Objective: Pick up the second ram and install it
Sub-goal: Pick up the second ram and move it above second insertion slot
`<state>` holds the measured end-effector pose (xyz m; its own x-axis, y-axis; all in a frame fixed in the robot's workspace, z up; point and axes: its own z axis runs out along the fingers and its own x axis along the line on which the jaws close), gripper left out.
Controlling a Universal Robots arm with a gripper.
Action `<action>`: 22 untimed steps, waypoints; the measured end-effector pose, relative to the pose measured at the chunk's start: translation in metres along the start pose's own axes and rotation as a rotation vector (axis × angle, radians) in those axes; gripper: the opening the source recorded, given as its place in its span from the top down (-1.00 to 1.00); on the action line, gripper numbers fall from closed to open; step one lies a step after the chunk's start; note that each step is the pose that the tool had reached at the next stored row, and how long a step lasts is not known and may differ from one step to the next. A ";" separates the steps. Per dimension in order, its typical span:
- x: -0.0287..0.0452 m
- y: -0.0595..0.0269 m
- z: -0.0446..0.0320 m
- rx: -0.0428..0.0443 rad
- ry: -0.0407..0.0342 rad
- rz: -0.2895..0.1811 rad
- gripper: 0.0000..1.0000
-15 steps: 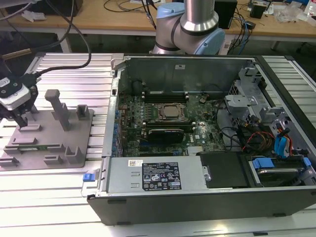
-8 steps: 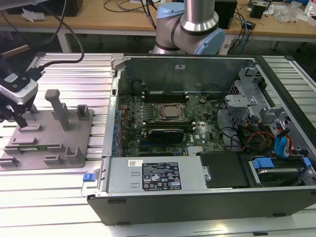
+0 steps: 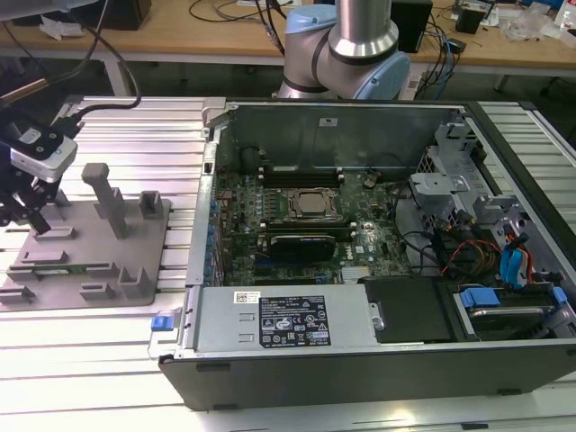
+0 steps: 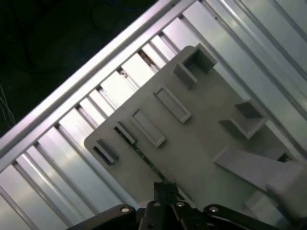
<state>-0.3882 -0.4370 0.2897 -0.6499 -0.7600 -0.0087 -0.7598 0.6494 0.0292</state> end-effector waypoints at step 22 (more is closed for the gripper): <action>0.0011 0.0007 0.0138 -0.0036 0.0164 -0.609 0.84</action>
<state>-0.3897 -0.4370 0.2760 -0.0979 -0.9951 -0.0095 -0.9948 0.0976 0.0273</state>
